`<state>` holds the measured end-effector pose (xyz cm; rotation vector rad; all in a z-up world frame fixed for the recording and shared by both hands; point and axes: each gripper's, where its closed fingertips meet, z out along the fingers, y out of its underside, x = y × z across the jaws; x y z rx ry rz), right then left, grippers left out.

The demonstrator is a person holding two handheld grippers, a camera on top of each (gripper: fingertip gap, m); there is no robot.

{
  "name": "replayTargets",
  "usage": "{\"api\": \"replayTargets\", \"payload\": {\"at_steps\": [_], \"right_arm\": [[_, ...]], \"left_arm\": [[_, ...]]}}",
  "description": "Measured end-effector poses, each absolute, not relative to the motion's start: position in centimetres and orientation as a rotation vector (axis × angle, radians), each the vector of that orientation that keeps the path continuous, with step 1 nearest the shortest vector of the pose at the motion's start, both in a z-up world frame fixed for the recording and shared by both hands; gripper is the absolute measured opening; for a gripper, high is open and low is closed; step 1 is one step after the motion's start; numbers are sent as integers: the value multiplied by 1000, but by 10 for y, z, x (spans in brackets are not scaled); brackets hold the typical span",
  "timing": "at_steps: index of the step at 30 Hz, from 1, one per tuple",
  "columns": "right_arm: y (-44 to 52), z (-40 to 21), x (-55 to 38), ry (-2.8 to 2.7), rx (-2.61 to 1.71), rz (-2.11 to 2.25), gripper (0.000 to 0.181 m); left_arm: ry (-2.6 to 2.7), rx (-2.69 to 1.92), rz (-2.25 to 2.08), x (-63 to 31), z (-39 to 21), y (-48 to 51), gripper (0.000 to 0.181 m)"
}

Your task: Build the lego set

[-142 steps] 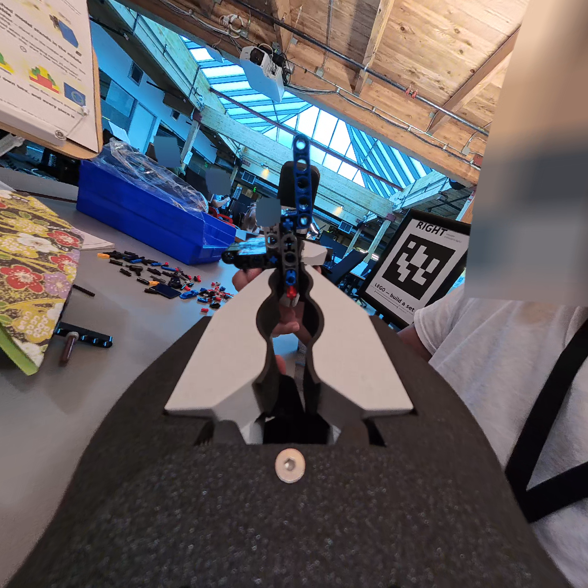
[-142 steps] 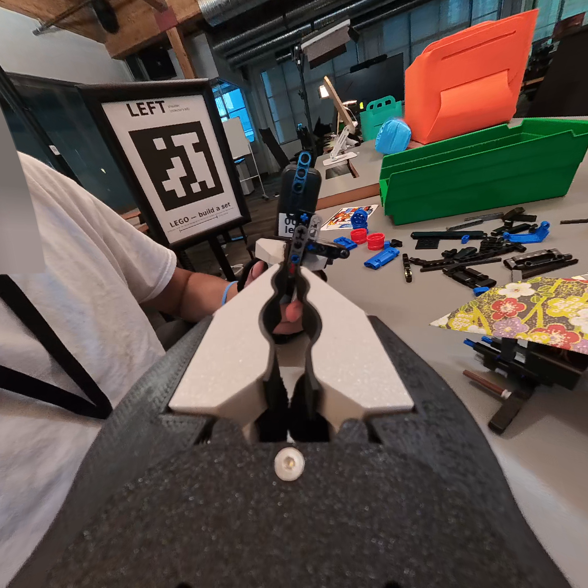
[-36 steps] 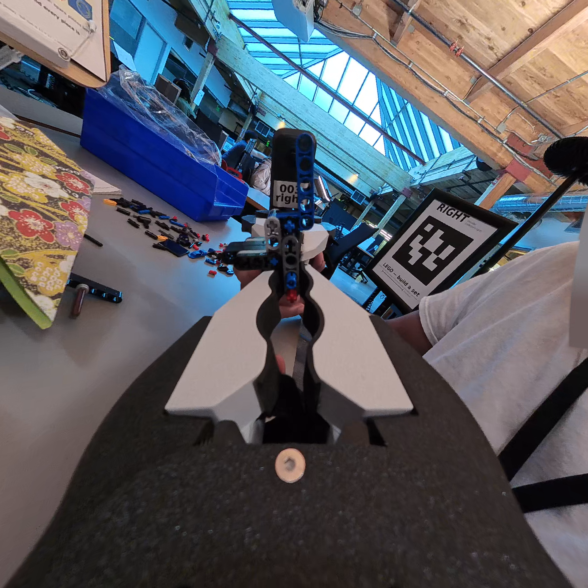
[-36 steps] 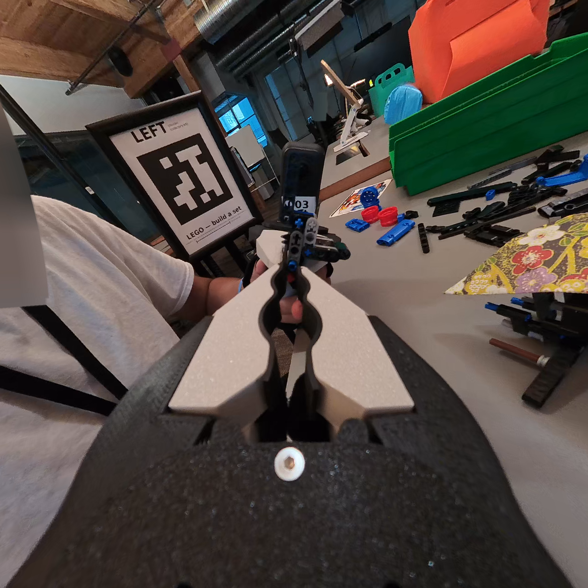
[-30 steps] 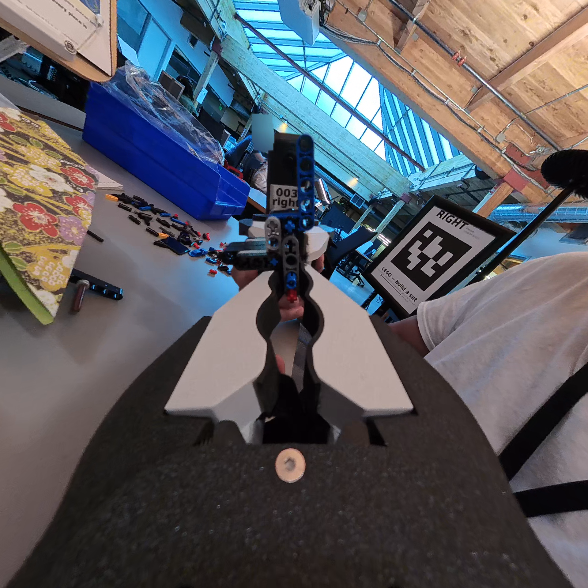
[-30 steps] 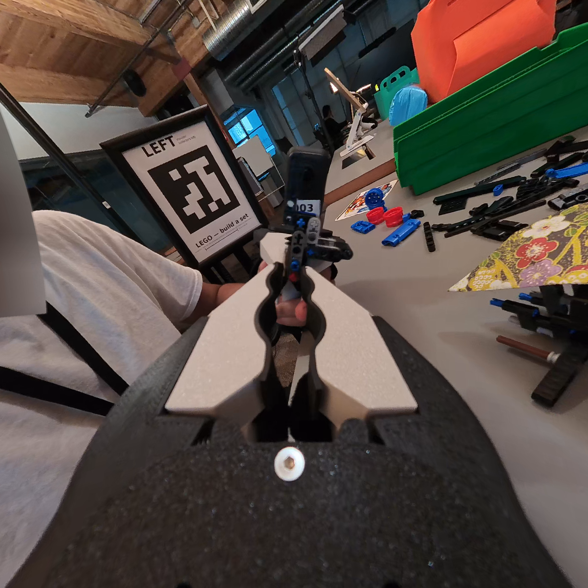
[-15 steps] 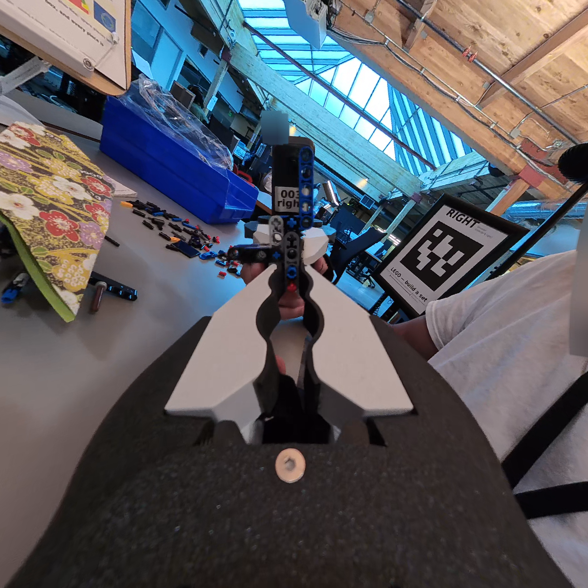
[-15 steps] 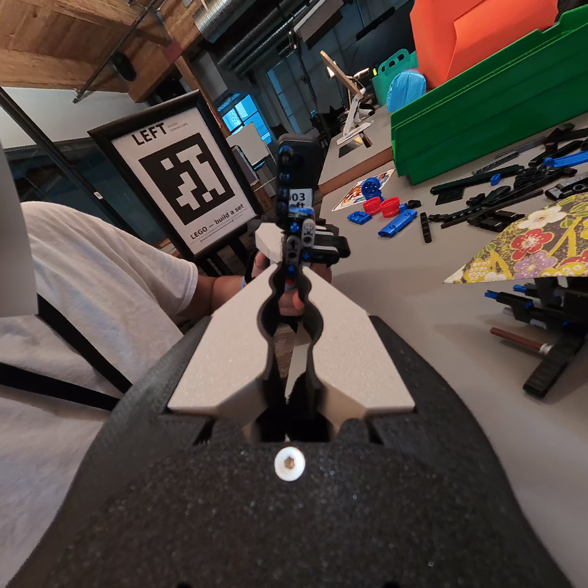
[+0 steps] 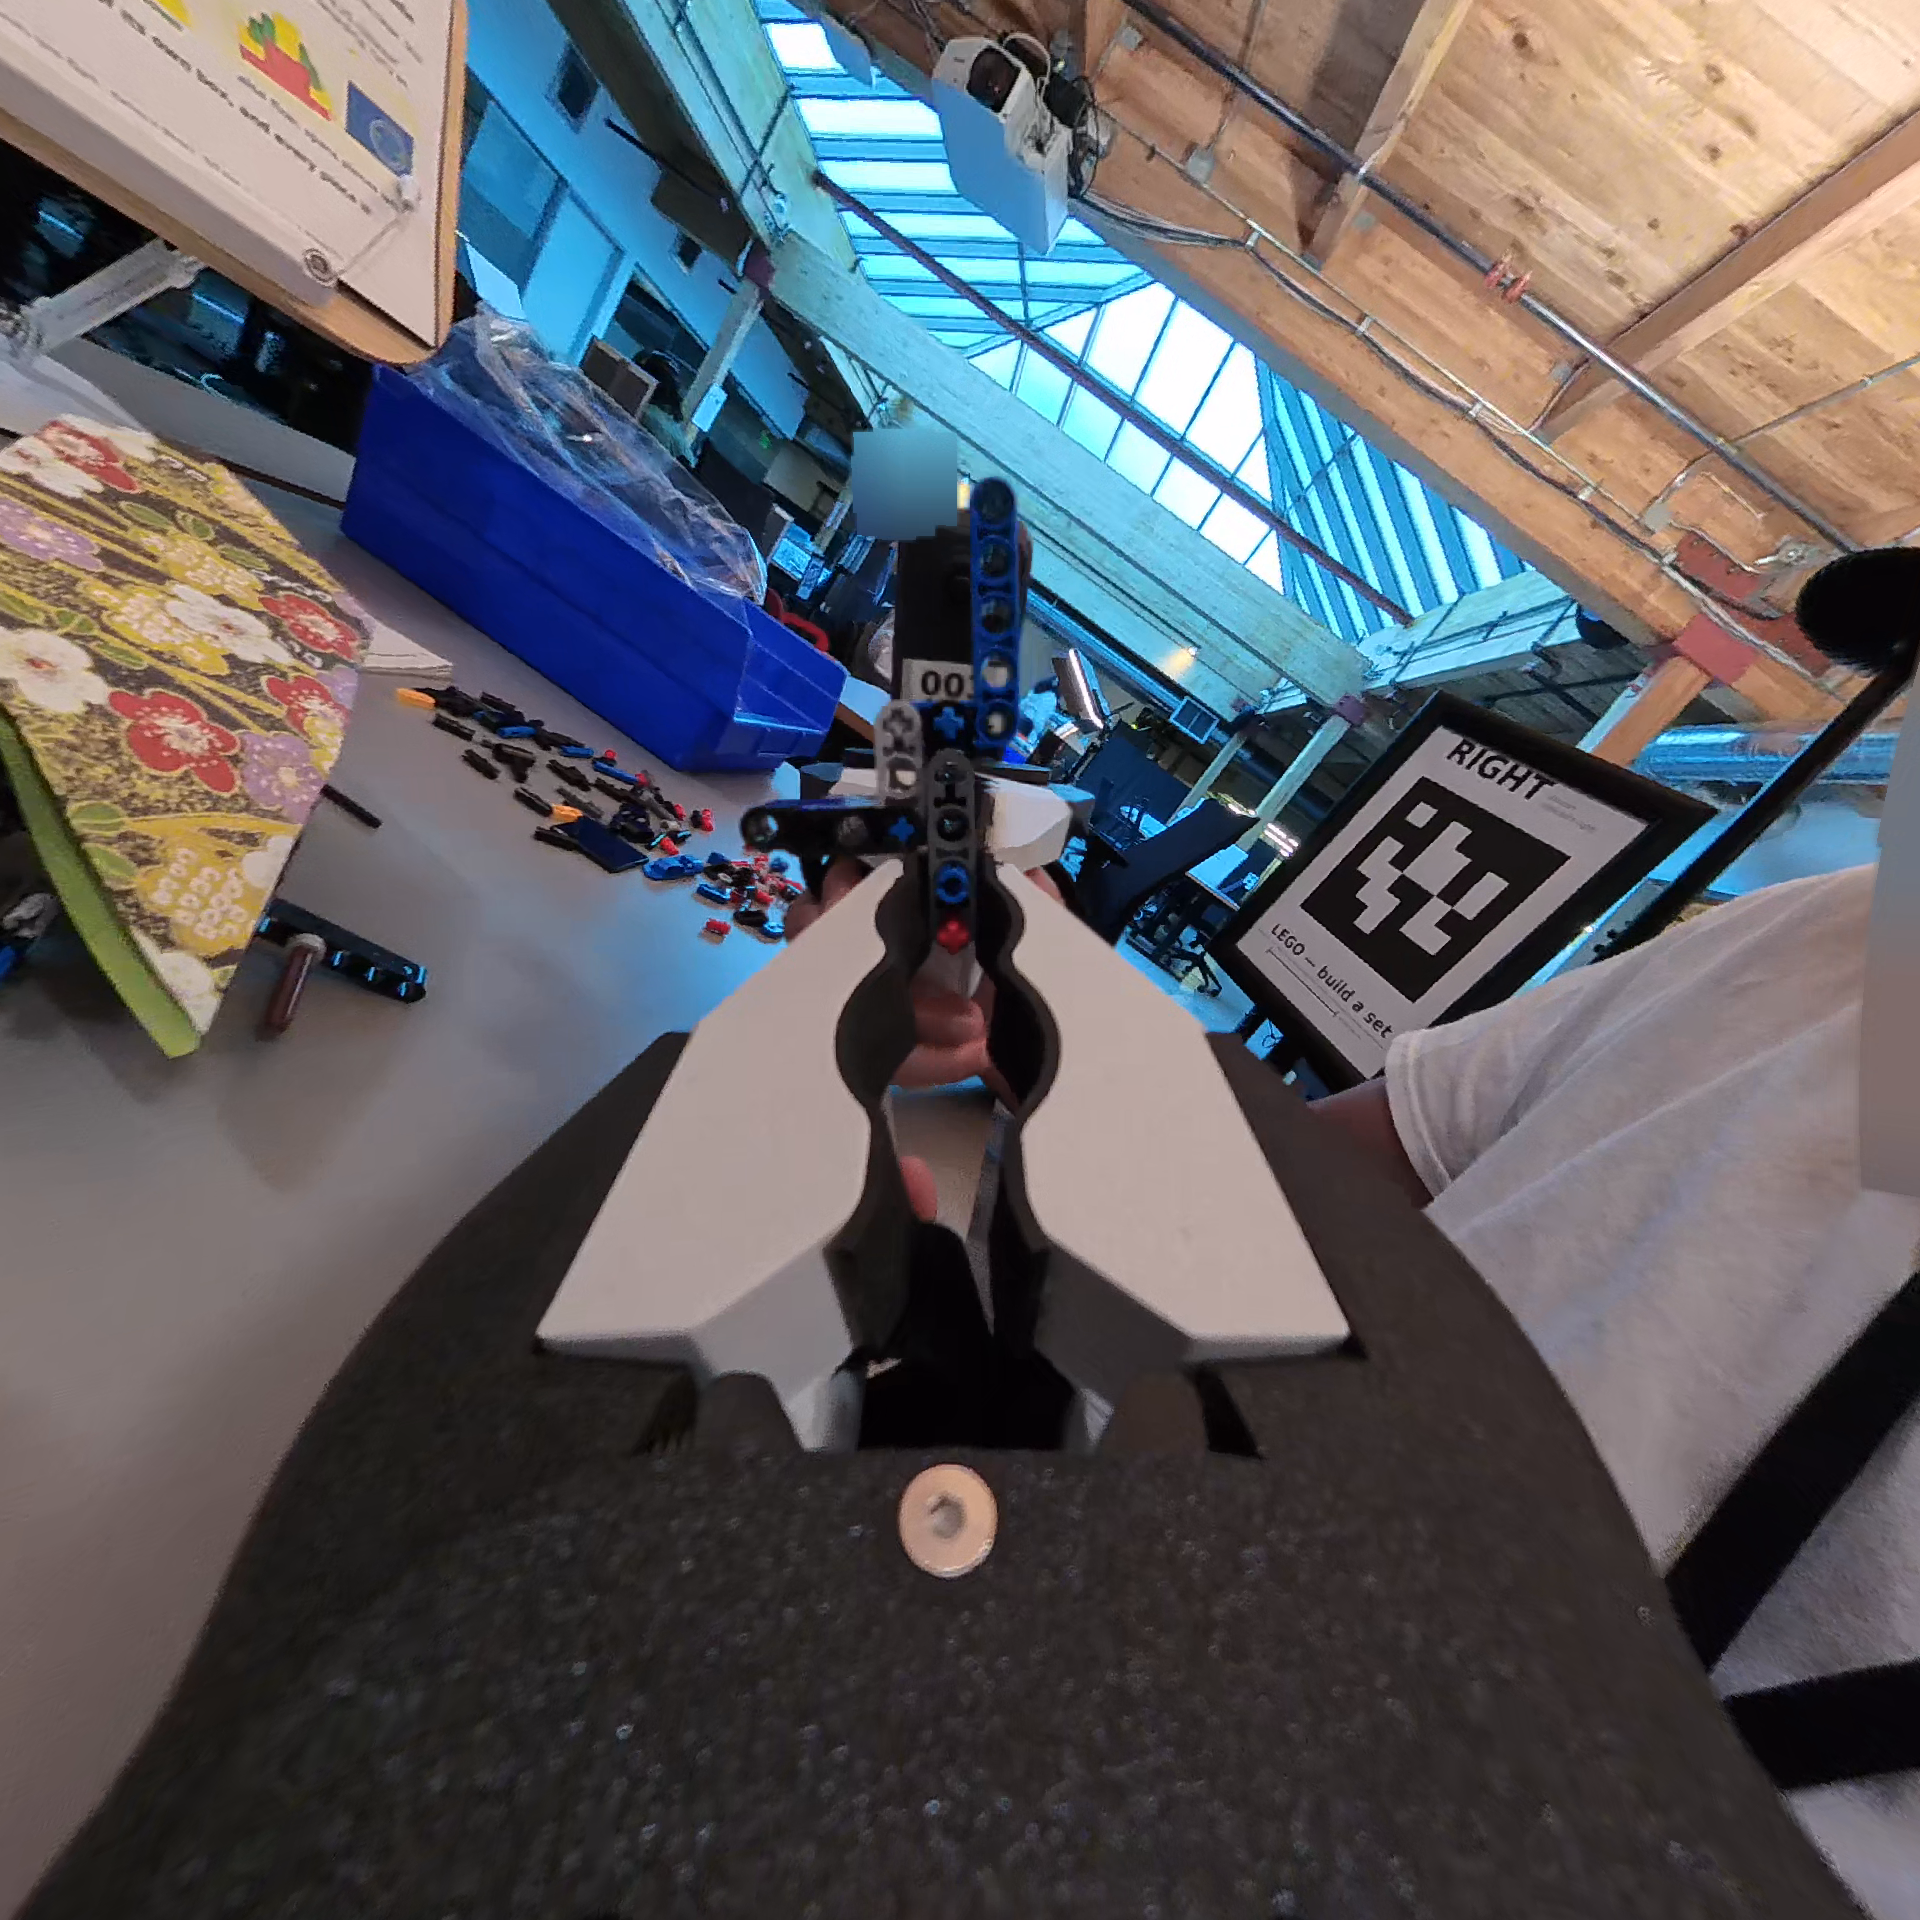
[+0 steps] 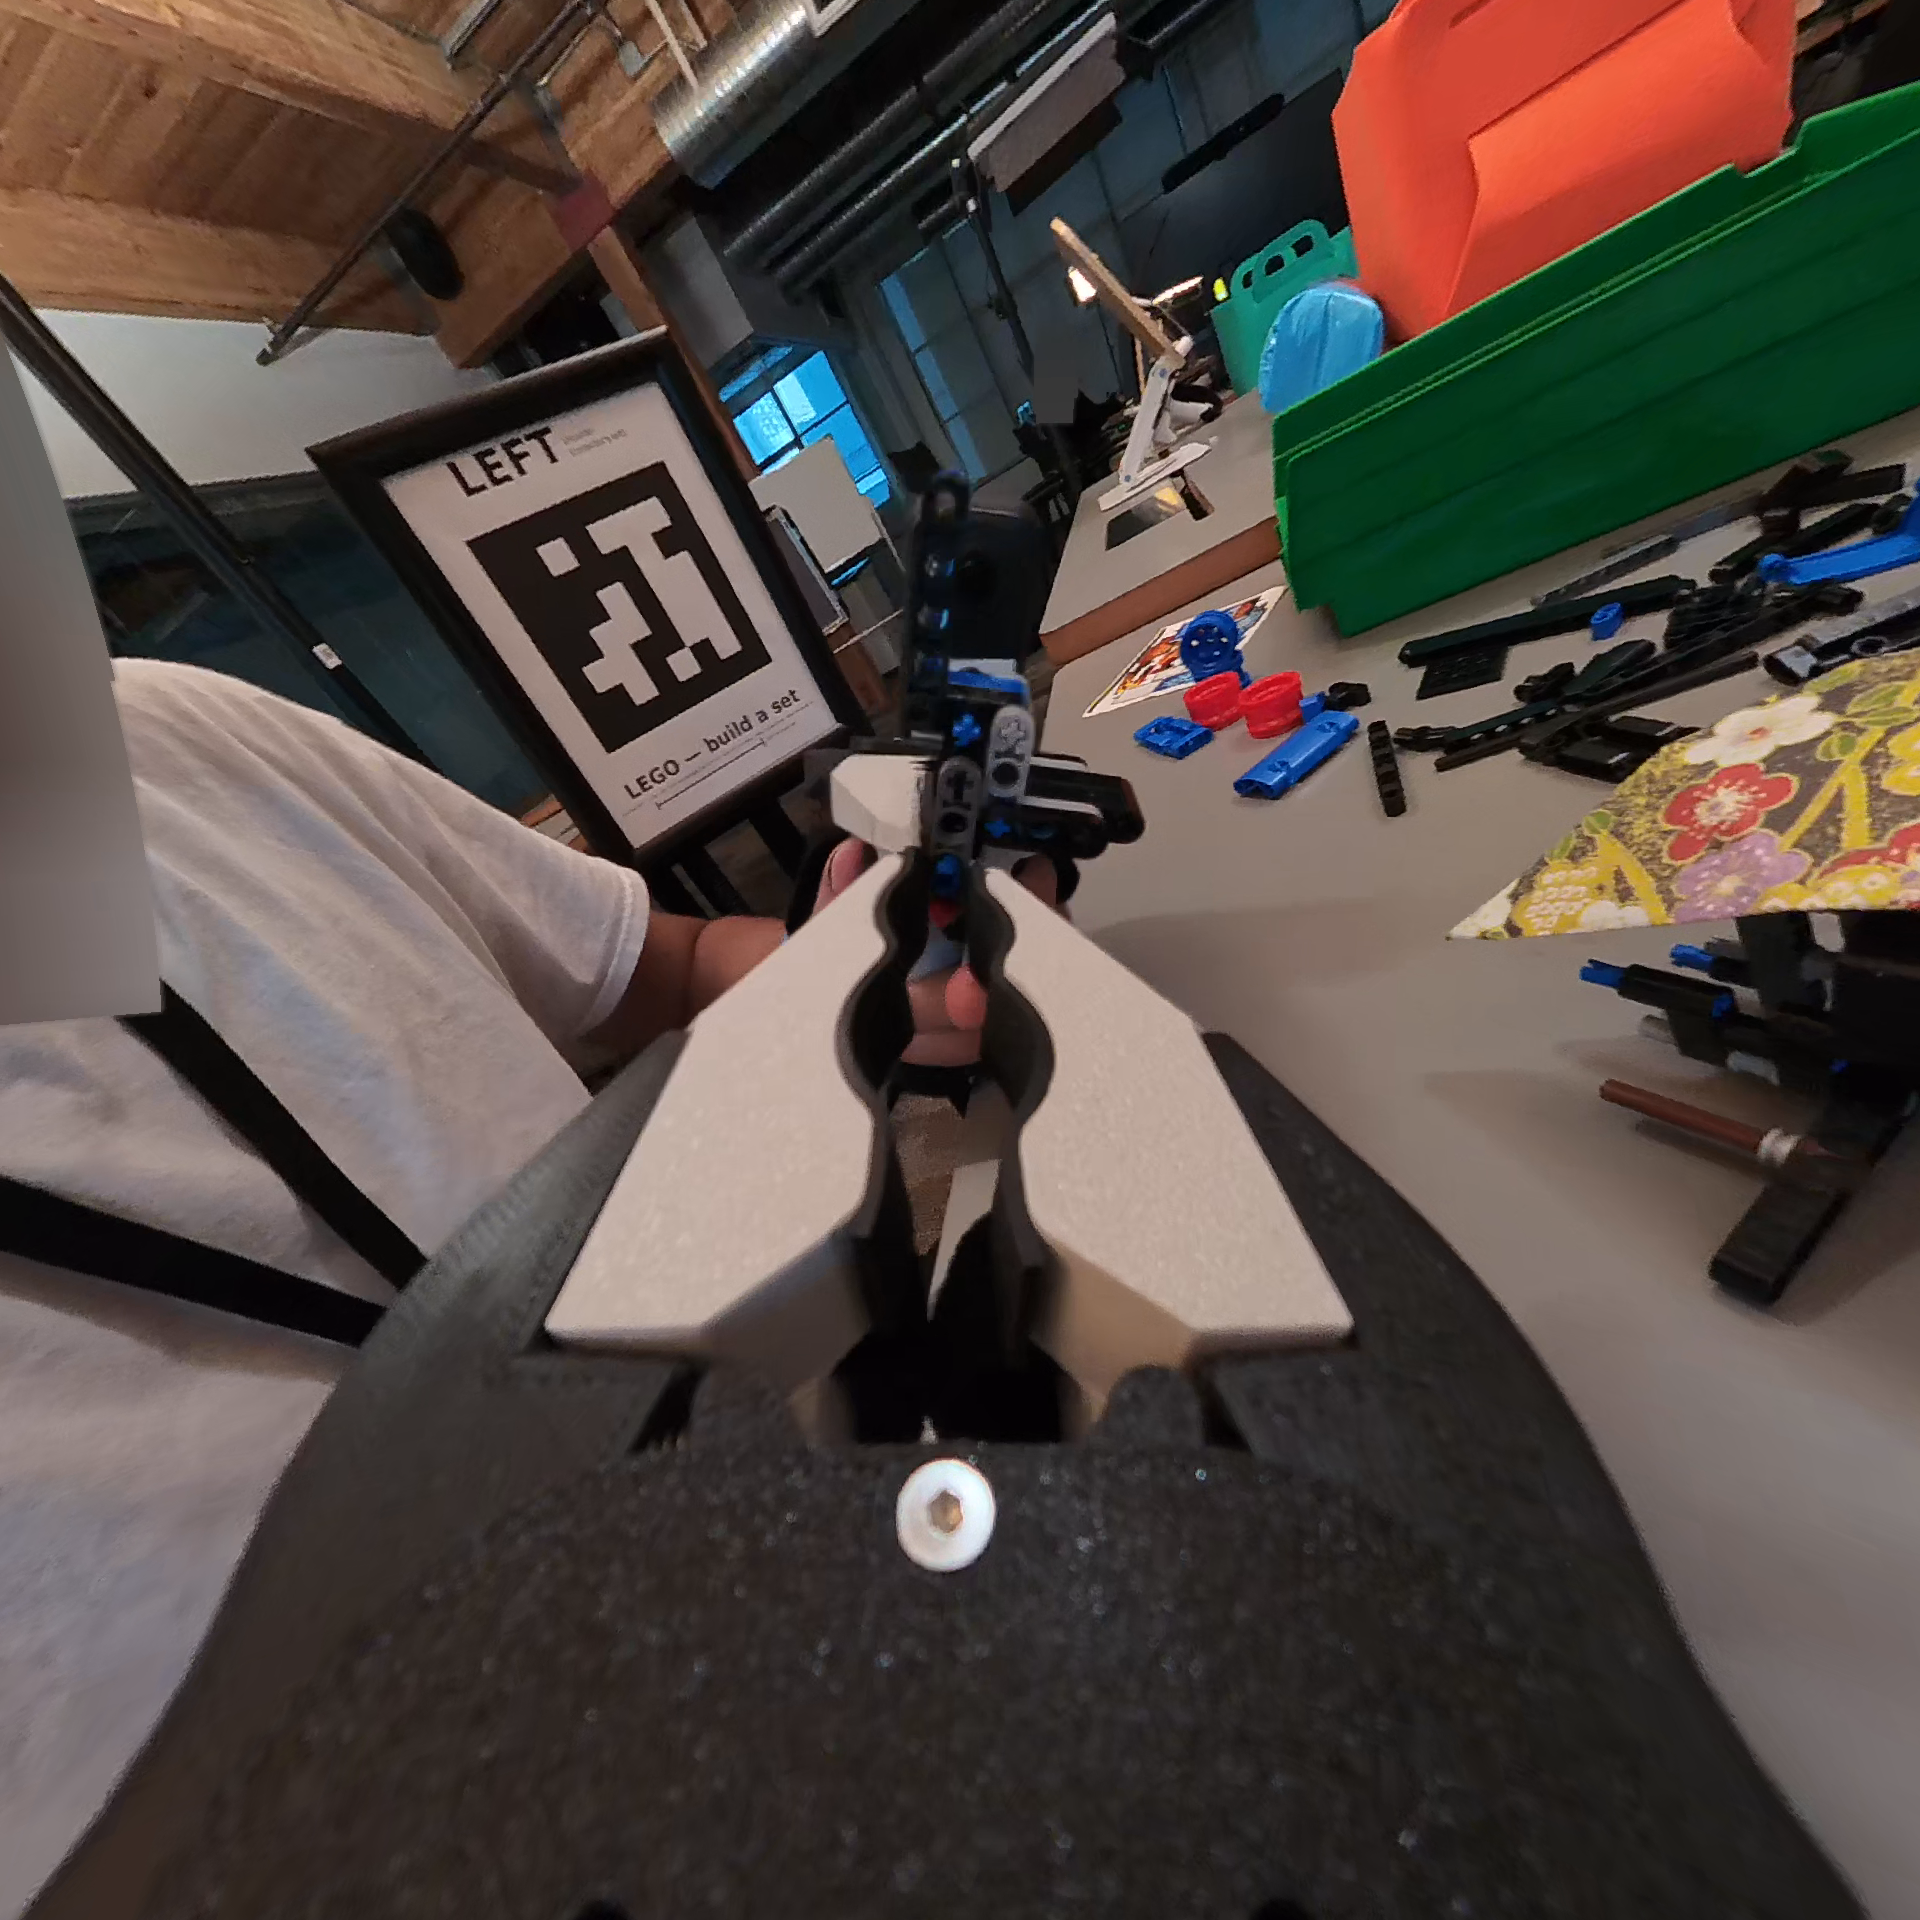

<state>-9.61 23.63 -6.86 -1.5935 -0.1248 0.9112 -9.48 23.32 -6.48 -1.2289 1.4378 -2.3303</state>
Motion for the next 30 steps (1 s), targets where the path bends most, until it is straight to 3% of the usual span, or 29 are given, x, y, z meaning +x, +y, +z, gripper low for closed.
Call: {"api": "replayTargets", "payload": {"at_steps": [16, 22, 30], "right_arm": [[244, -69, -90, -98, -1649, 810, 6], [245, -77, -88, -217, -1741, 535, 30], [241, -82, -82, -278, -1820, 407, 37]], "left_arm": [[1511, -1219, -2225, -90, -68, 239, 5], [1767, -1281, -2177, -100, -75, 236, 6], [2008, -1327, -1950, -109, -85, 241, 6]]}}
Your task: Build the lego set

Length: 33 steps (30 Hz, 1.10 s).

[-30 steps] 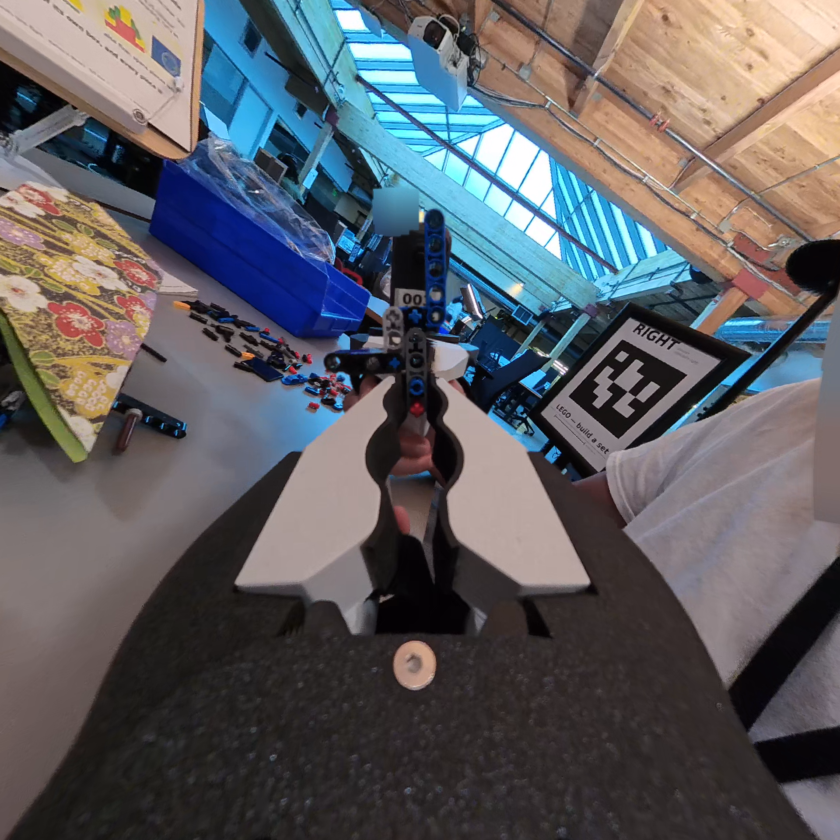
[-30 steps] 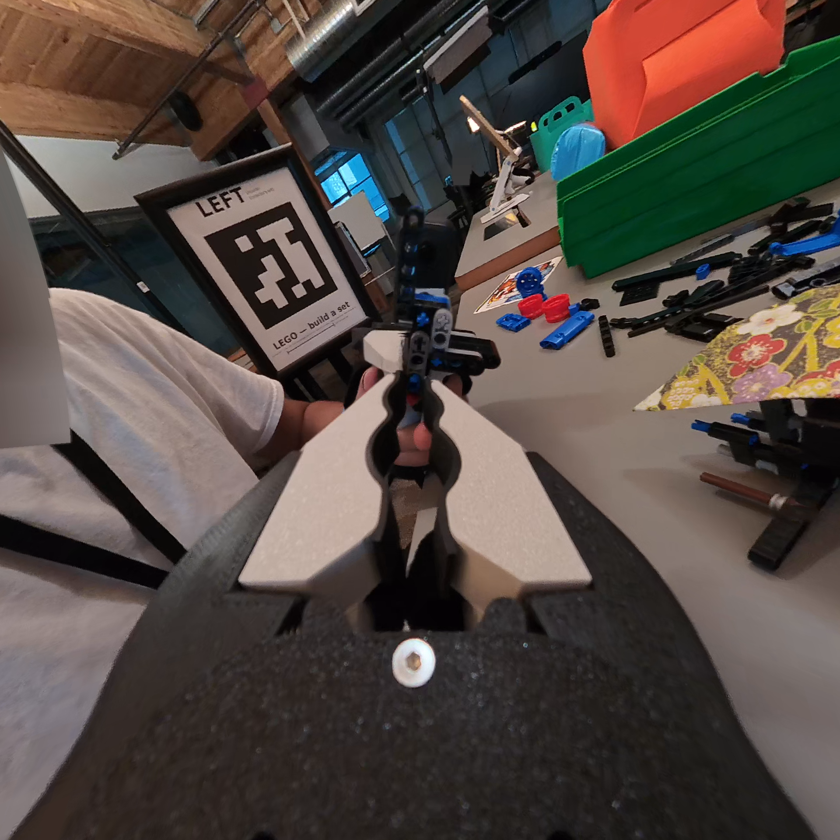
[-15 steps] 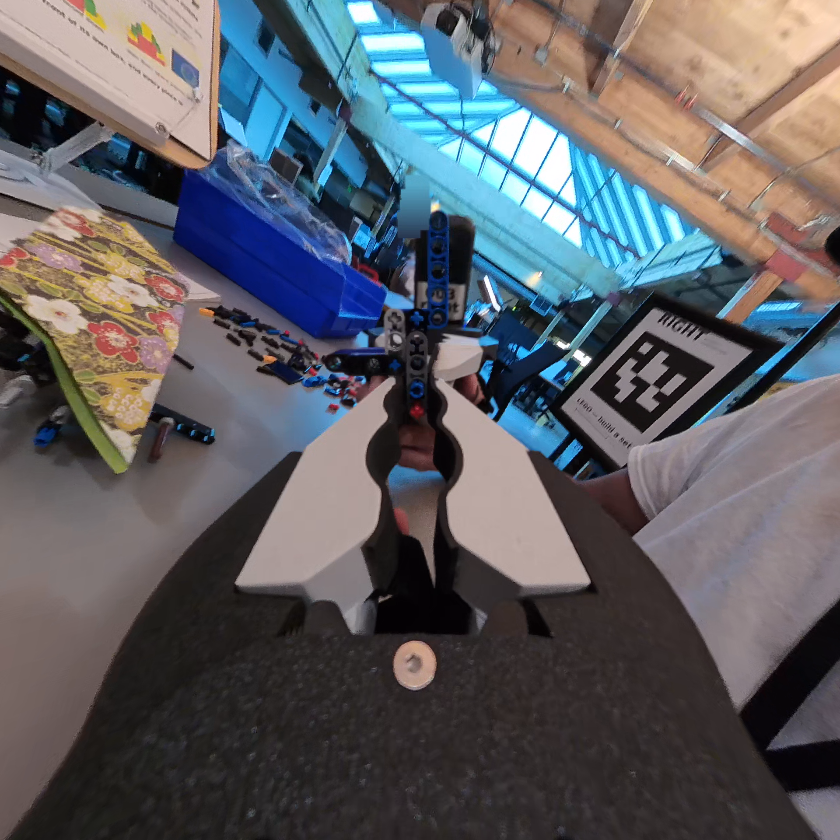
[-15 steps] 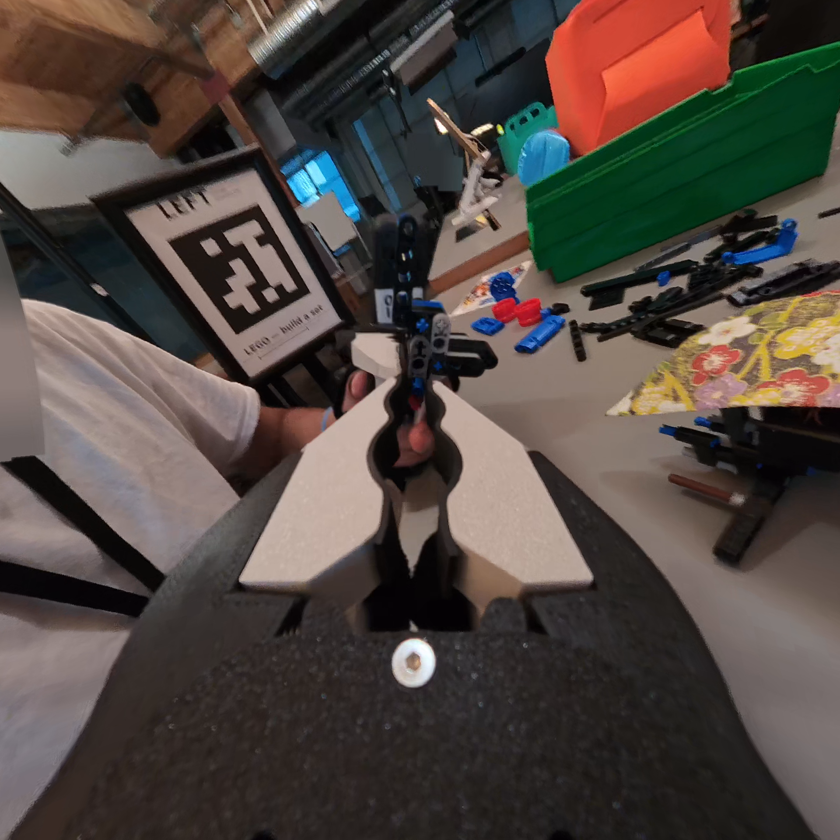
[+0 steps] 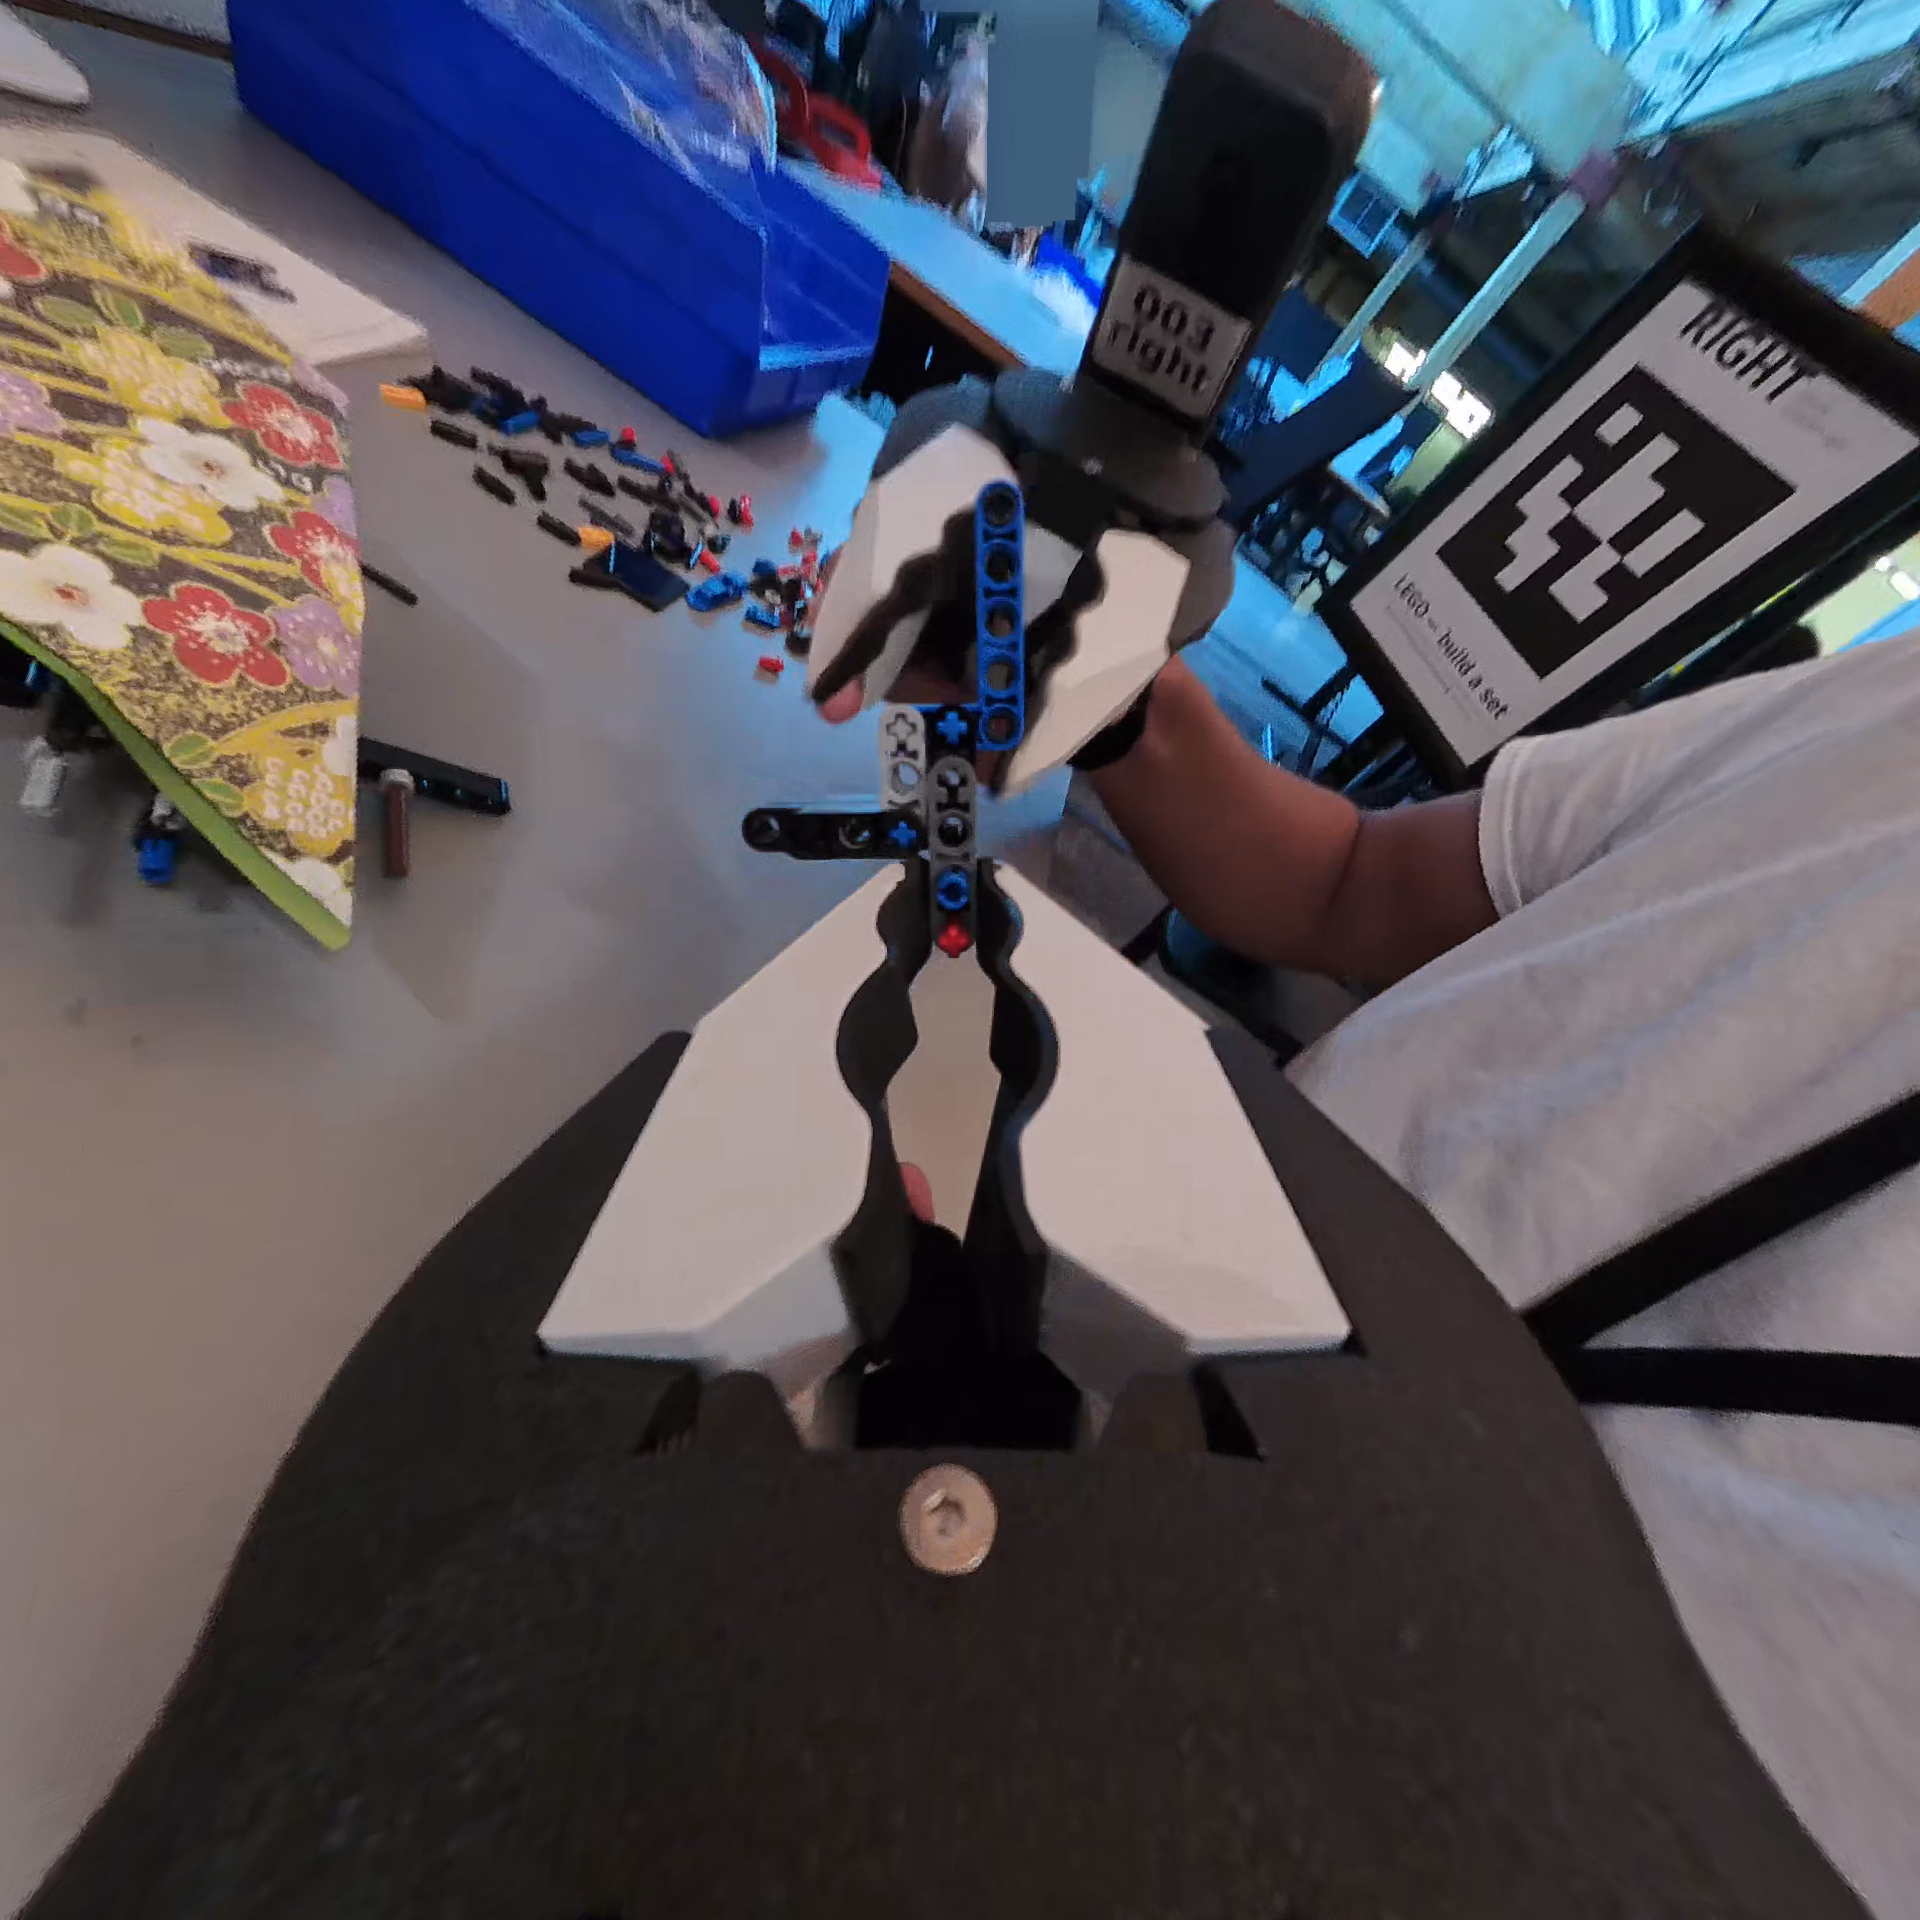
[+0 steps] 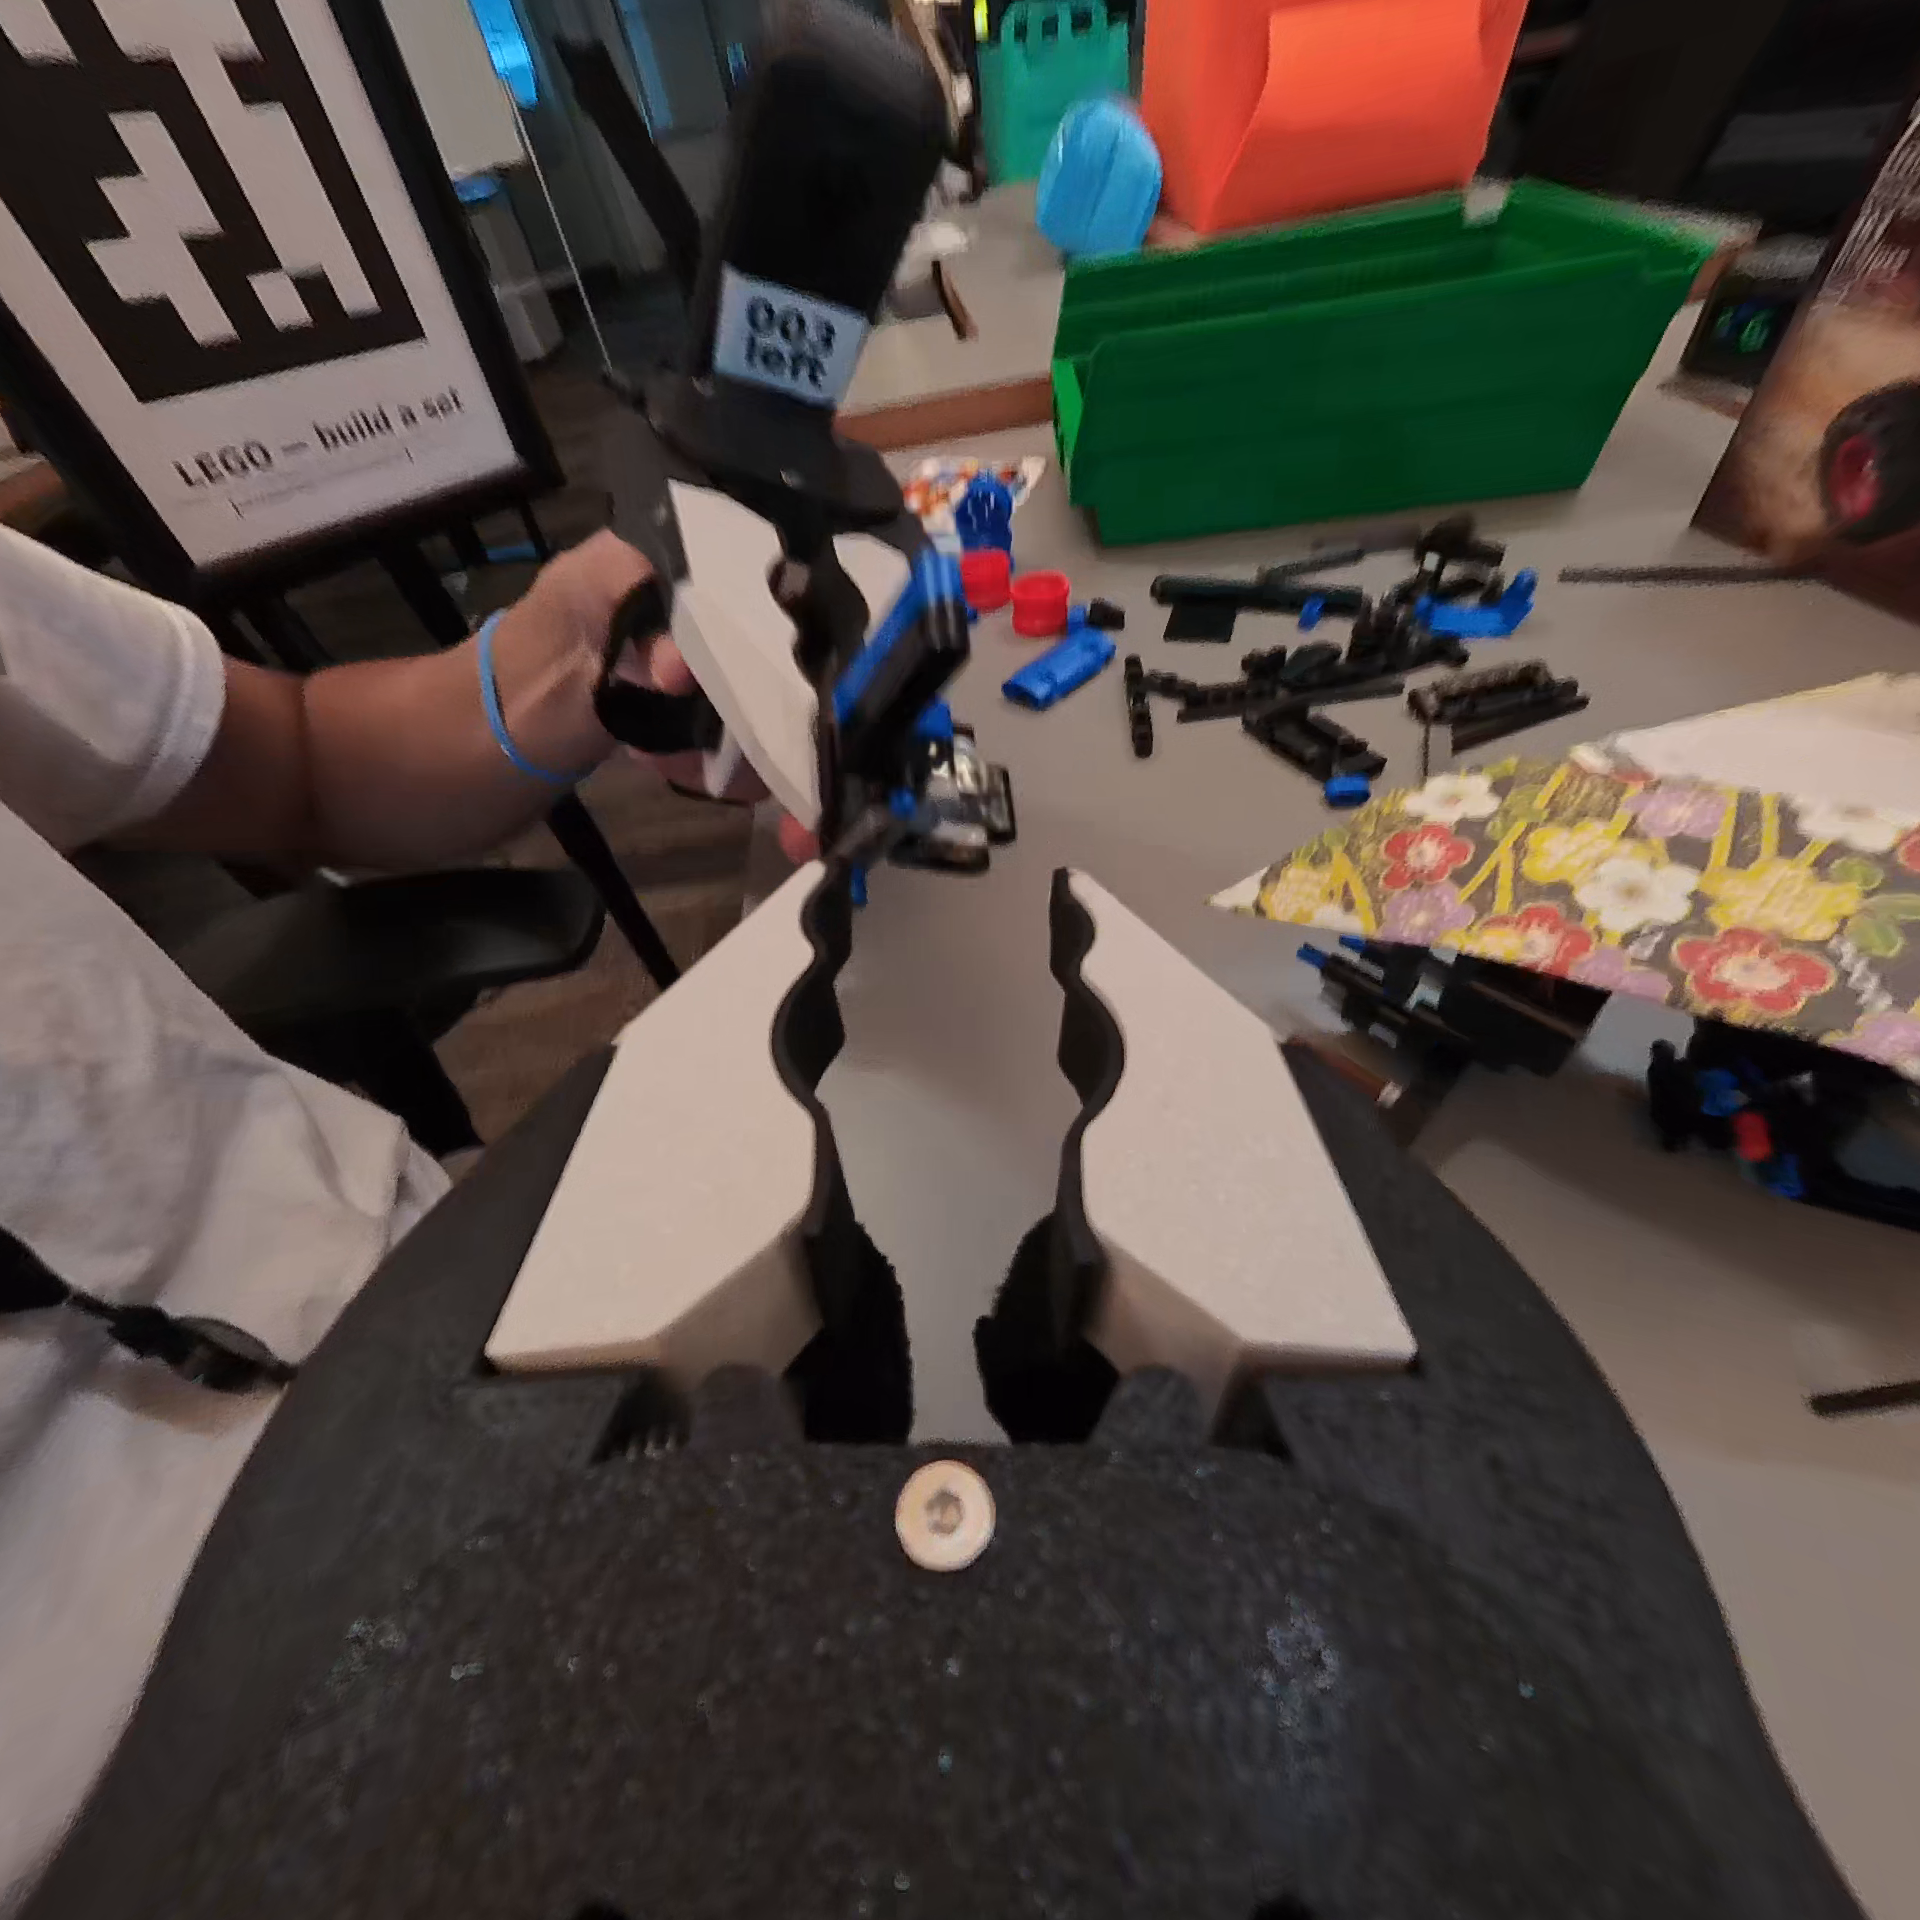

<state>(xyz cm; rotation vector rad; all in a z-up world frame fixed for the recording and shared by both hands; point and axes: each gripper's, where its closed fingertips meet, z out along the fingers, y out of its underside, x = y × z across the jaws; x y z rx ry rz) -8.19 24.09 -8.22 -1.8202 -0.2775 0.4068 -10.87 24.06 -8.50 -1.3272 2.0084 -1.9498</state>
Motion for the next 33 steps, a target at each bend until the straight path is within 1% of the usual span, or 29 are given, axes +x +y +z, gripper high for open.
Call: {"api": "replayTargets", "payload": {"at_steps": [2, 4, 6, 7, 10, 13, 15, 16, 19, 21, 23, 27, 29, 33], "right_arm": [[238, -67, -88, -292, -1743, 457, 36], [239, -69, -93, -297, -1770, 520, 33], [237, -69, -100, -315, -1760, 601, 19], [237, -65, -101, -298, -1726, 650, 17], [239, -54, -91, -164, -1620, 775, 16], [246, -48, -65, 44, -1506, 822, 16], [246, -45, -54, 117, -1443, 846, 15], [246, -45, -53, 120, -1425, 840, 15], [248, -53, -52, 132, -1446, 779, 15], [248, -56, -52, 159, -1431, 798, 16], [250, -65, -45, 199, -1455, 724, 16], [250, -66, -44, 131, -1501, 470, 16], [249, -61, -50, 101, -1483, 431, 16], [250, -64, -47, 131, -1491, 426, 16]], "left_arm": [[2091, -1347, -1894, -109, -86, 241, 6], [2172, -1301, -1895, -112, -79, 235, 5], [2244, -1298, -1888, -113, -76, 228, 5], [2263, -1301, -1890, -112, -75, 226, 6], [2183, -1308, -1902, -101, -63, 230, 7], [2012, -1201, -1685, -86, -57, 250, 31], [1857, -1099, -1528, -79, -48, 261, 33], [1779, -1041, -1410, -74, -45, 266, 39], [1717, -860, -992, -69, -55, 270, 41], [1720, -767, -813, -69, -61, 267, 42], [1696, -707, -684, -68, -61, 267, 45], [1723, -703, -662, -66, -65, 252, 46], [1739, -765, -651, -61, -73, 252, 53], [1692, -805, -630, -56, -74, 255, 48]]}}
